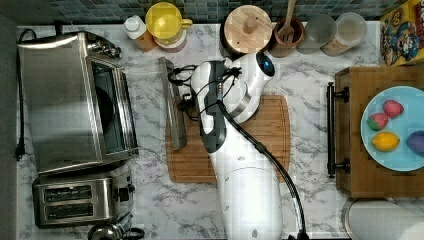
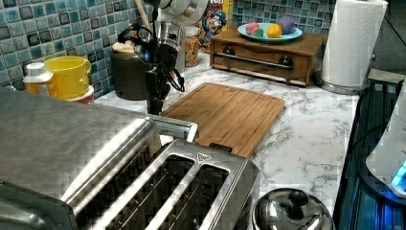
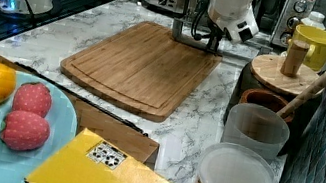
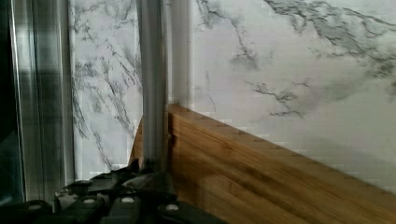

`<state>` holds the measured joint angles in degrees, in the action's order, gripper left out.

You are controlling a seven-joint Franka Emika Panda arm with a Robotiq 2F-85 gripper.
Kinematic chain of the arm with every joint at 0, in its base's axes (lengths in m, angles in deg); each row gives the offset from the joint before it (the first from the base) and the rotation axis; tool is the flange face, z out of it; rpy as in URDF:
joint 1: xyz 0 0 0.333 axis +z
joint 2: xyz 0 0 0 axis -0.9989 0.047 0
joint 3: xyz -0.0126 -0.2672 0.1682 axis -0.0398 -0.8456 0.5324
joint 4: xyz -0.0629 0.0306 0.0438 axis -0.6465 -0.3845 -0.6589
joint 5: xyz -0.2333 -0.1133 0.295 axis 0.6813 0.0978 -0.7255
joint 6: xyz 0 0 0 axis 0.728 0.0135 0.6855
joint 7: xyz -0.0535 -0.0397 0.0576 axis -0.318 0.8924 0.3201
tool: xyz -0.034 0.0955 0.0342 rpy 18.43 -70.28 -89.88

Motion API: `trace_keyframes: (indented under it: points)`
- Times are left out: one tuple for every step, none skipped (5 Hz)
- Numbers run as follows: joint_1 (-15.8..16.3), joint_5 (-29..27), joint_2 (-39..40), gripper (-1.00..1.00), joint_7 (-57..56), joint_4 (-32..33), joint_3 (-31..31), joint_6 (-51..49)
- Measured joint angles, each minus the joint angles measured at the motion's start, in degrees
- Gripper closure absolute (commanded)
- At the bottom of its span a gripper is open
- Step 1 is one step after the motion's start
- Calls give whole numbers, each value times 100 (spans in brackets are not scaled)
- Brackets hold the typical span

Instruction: Close the oven.

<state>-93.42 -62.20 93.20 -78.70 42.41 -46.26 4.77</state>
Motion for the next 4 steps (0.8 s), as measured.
trace_keyframes:
  points:
    - [-49,-481,0,100,341,-28,60,-3]
    - [-43,-408,56,100,347,-179,67,-189]
    - [-43,-313,297,100,347,-526,38,-523]
    - [-45,-207,576,100,392,-878,-1,-908]
